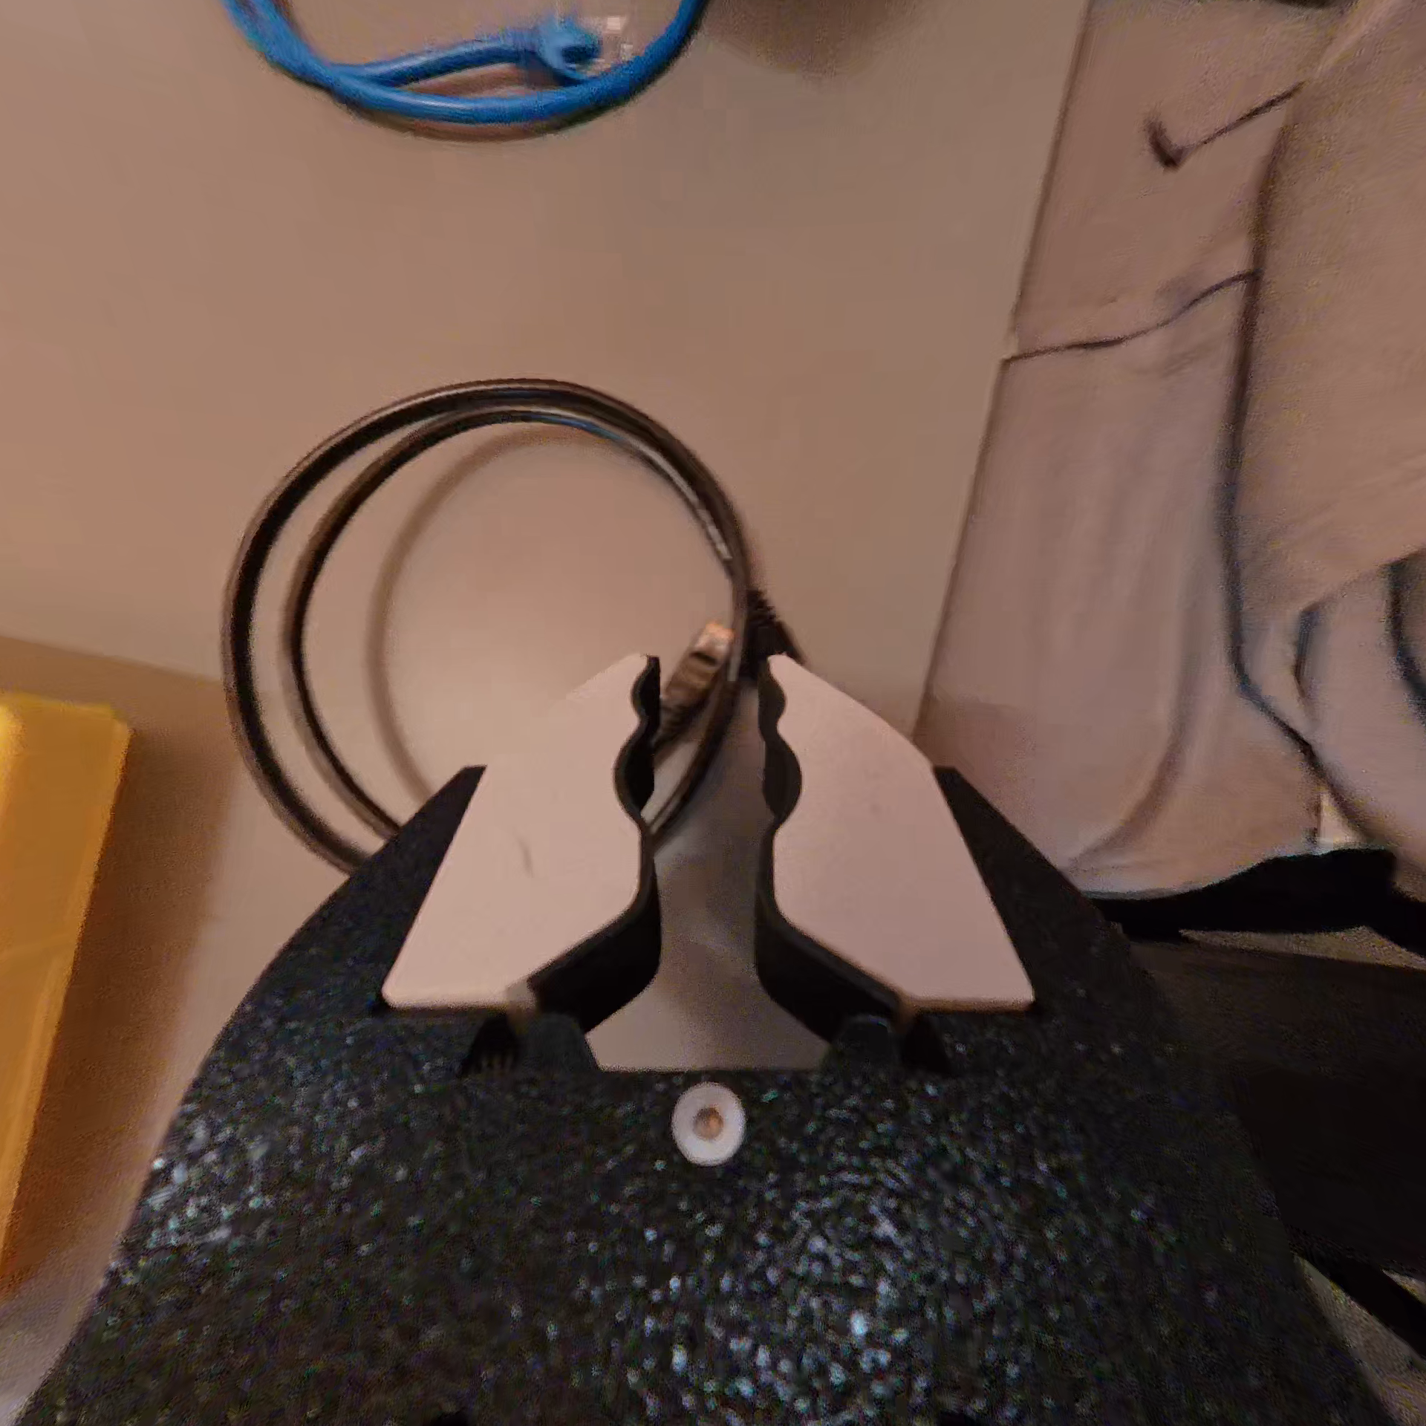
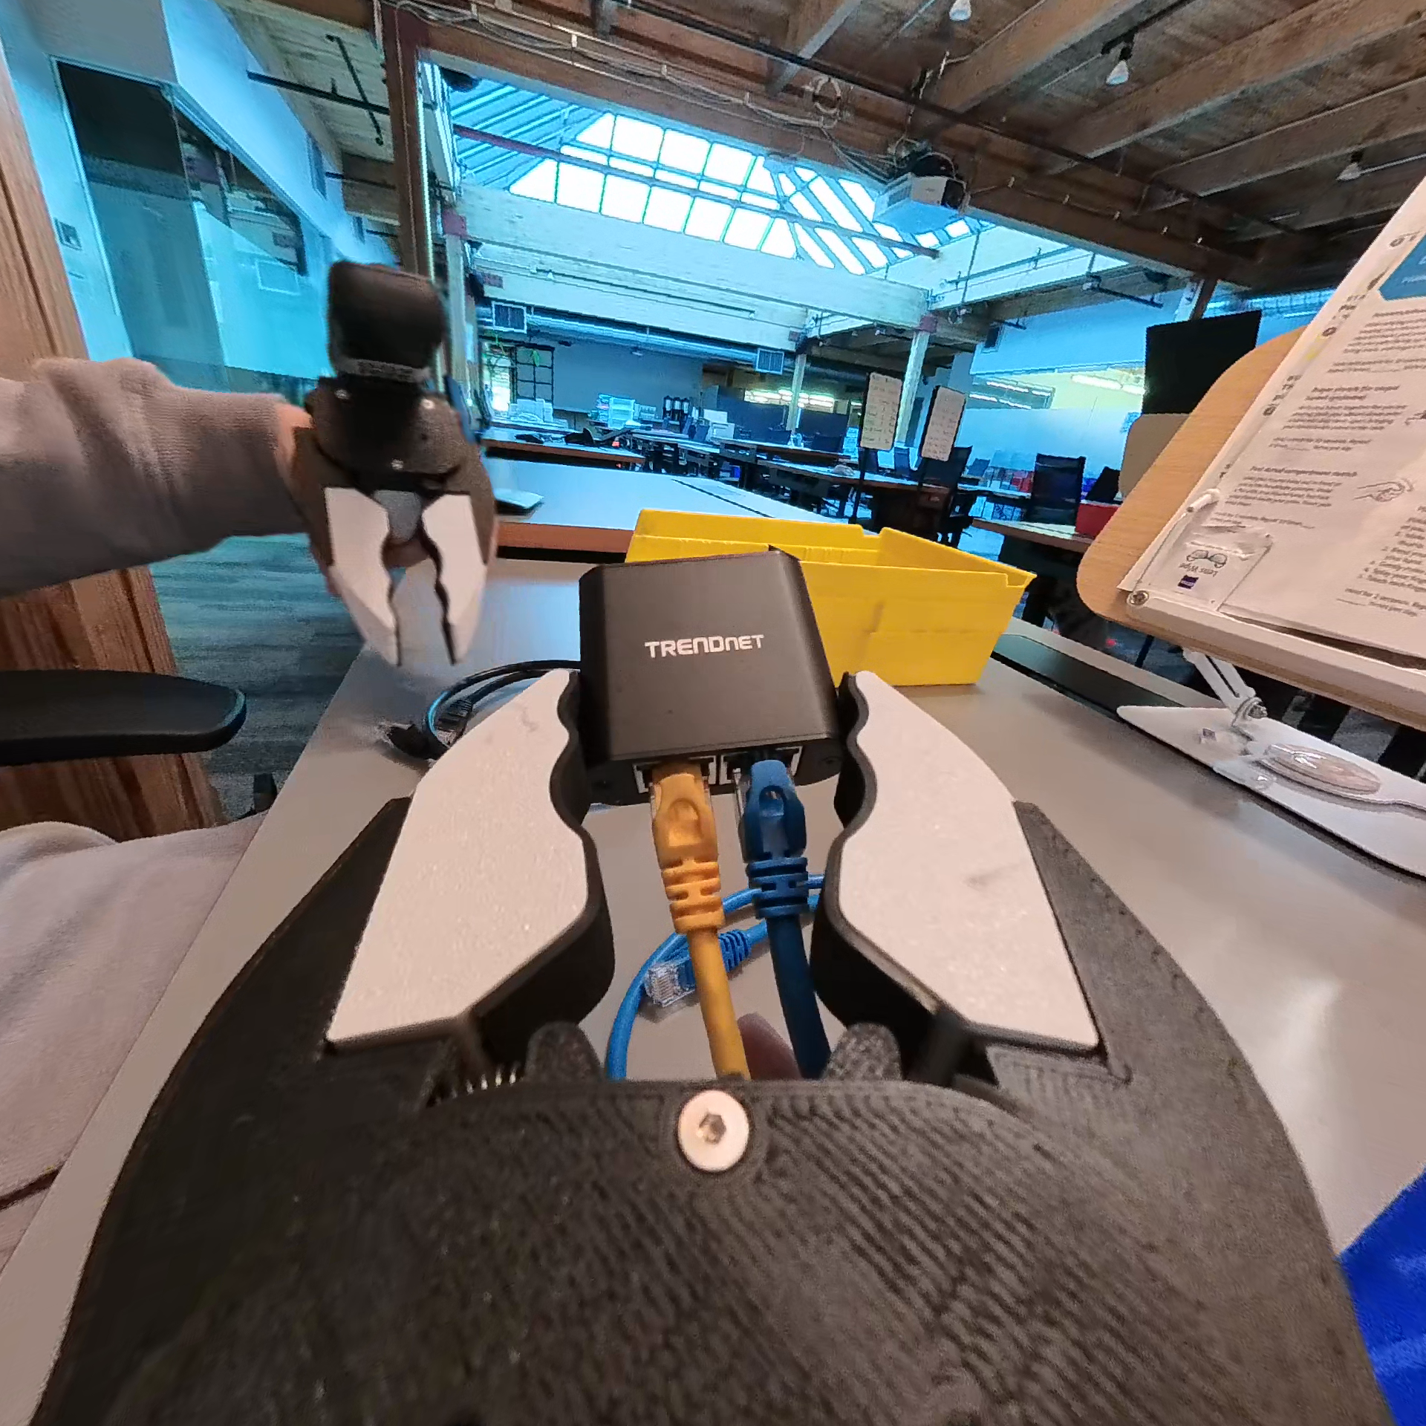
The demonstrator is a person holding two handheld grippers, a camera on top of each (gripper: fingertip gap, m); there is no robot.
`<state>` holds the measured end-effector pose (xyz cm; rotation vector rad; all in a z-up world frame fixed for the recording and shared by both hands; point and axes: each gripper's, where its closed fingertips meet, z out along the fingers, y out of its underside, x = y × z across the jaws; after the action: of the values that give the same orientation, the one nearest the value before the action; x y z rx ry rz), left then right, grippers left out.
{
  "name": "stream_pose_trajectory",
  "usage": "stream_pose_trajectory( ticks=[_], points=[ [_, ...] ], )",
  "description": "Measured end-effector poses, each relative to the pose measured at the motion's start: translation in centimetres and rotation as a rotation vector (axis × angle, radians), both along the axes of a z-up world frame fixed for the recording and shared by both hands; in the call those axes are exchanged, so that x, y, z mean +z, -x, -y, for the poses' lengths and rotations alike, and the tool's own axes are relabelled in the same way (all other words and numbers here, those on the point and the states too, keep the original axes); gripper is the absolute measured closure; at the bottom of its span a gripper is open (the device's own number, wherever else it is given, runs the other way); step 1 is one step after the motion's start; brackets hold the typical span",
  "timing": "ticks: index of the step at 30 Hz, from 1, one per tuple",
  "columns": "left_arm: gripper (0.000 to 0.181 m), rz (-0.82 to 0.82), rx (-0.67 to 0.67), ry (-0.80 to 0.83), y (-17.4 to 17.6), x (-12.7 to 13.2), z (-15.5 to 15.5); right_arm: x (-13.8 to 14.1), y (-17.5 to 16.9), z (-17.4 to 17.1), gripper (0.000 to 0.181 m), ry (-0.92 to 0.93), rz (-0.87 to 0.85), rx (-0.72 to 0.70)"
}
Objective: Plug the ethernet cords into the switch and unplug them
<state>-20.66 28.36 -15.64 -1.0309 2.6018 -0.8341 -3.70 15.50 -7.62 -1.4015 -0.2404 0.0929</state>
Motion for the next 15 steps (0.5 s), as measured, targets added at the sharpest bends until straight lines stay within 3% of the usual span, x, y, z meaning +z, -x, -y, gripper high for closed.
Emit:
stream_pose_trajectory(
  ticks=[4,8,10,15],
  points=[
    [0.151,0.007,-0.004,-0.232,1.6,-1.7,-0.3,0.0,0.2,0.1,0.118,-0.002,-0.004,0.022],
    [0.149,0.135,0.113,-0.272,-0.2,-1.2,-3.0,0.0,0.4,0.2,0.119,-0.002,-0.001,0.044],
    [0.151,0.111,0.158,-0.268,-0.6,-1.6,-4.4,0.1,0.7,0.3,0.118,-0.007,-0.004,0.078],
    [0.154,0.051,0.105,-0.279,-1.2,-3.0,-4.2,0.8,1.1,1.6,0.119,-0.074,-0.041,0.182]
  ],
)
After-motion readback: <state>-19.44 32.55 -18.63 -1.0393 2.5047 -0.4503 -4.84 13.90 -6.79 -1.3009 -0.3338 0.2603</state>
